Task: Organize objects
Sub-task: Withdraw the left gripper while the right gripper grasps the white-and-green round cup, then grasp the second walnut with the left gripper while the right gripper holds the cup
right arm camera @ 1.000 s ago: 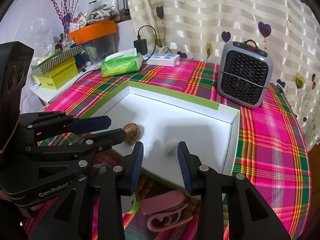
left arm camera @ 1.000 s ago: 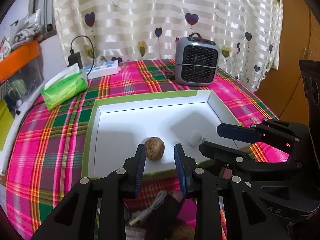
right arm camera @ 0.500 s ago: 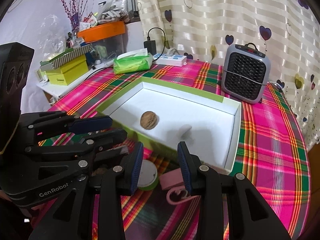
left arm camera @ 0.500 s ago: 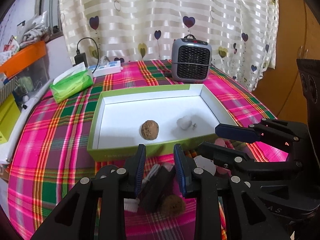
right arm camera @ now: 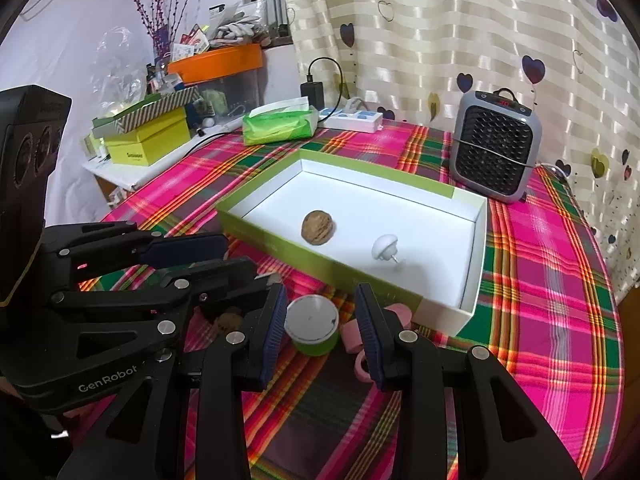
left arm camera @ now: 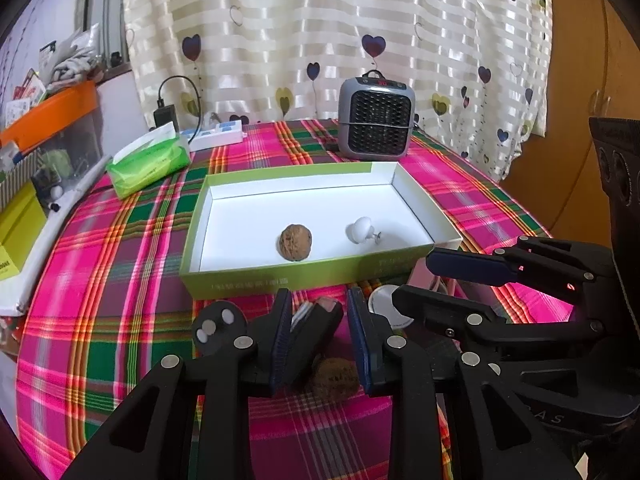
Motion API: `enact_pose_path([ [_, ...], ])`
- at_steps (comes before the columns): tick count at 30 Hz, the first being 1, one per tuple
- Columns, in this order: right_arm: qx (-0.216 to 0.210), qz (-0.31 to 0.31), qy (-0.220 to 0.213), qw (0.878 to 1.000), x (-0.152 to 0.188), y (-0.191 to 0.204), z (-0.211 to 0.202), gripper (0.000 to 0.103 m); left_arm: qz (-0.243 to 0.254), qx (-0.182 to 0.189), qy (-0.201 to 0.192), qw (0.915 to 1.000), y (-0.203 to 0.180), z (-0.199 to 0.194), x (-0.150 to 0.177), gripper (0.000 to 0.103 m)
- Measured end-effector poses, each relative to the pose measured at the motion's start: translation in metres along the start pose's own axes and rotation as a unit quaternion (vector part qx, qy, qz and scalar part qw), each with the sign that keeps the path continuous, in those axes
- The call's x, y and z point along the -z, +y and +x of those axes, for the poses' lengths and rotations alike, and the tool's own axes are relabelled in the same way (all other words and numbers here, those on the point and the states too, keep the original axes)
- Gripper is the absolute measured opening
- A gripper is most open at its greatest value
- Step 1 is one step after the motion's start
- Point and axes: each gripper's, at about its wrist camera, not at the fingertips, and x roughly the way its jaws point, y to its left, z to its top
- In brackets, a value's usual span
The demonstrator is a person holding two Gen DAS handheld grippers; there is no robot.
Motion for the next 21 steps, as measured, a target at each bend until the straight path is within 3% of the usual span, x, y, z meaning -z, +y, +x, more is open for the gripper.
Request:
enact_pose_path([
  [21, -0.016, -0.012, 0.010, 1.000, 0.013, 0.008, 0.003, 0.037, 0.006, 0.044, 0.013, 0.9990, -0.003, -0.012, 0.030, 0.026],
])
